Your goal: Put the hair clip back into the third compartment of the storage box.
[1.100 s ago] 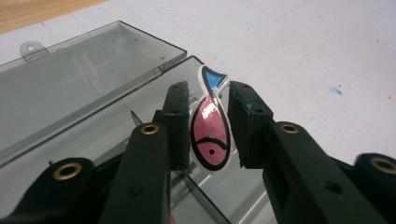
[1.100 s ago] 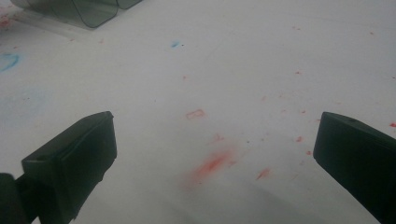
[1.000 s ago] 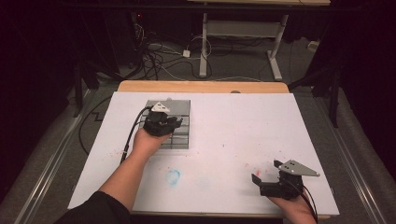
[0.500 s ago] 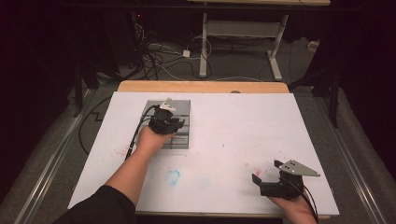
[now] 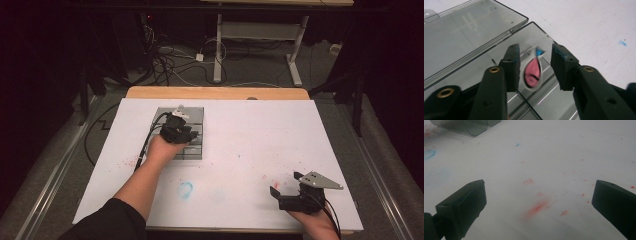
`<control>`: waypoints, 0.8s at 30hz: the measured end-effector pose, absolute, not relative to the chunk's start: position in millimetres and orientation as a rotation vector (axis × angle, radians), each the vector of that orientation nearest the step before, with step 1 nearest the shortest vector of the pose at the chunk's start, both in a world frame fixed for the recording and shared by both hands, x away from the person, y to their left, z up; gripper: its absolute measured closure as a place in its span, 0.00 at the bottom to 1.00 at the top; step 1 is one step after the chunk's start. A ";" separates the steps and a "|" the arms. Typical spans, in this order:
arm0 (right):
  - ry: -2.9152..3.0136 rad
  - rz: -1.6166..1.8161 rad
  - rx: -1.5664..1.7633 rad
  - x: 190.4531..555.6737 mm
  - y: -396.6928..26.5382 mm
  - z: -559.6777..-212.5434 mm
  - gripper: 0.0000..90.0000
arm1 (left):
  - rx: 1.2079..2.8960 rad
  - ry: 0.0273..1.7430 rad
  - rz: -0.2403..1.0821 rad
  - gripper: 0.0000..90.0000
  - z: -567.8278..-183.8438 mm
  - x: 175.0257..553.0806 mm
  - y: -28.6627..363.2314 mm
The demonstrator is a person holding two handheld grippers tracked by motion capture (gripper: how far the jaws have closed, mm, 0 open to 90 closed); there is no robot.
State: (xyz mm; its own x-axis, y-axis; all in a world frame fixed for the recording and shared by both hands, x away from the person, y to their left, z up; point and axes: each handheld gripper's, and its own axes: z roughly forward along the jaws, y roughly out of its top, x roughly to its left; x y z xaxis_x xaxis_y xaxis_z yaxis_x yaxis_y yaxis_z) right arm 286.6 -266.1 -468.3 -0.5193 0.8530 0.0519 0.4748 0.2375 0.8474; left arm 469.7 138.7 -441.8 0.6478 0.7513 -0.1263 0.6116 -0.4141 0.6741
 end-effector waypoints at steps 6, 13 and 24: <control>2.094 1.200 1.218 286.7 -265.3 -468.3 0.00 | 2.144 1.049 0.247 0.58 -440.0 464.5 143.8; 2.093 1.197 1.215 287.2 -264.6 -468.3 0.00 | 2.108 1.016 0.253 0.44 -437.9 452.7 150.0; 2.076 1.197 1.232 288.5 -266.5 -467.7 0.00 | 2.078 0.972 0.224 0.00 -433.8 428.5 153.6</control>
